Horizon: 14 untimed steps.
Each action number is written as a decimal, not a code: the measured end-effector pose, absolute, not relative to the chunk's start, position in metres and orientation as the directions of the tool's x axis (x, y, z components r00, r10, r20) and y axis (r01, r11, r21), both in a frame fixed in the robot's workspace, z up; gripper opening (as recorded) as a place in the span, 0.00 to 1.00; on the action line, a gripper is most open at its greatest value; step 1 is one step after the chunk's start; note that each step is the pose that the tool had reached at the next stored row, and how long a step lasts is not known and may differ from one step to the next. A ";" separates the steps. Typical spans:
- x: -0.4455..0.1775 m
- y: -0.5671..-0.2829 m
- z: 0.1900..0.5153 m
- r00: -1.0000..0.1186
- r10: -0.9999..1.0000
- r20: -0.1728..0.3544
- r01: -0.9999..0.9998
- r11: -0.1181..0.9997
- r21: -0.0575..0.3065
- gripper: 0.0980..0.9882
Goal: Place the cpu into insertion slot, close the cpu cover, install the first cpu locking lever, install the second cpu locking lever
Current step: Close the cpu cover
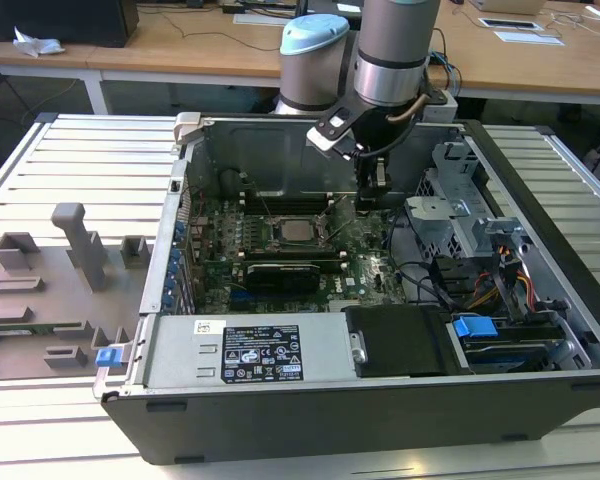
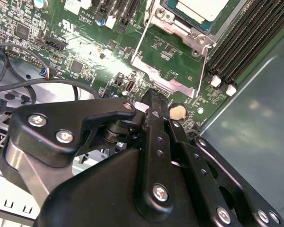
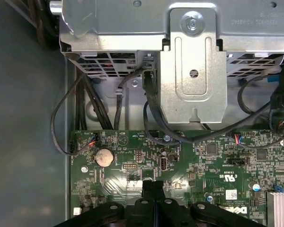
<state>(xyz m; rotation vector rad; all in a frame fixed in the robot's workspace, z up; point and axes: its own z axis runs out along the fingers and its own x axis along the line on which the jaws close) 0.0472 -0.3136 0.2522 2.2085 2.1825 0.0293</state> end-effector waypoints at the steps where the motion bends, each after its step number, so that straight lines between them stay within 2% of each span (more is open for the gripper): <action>1: 0.047 -0.314 0.251 0.012 1.000 -0.012 0.999 -0.012 0.039 0.01; 14: 0.048 -0.314 0.239 0.012 1.000 -0.012 0.999 -0.012 0.039 0.01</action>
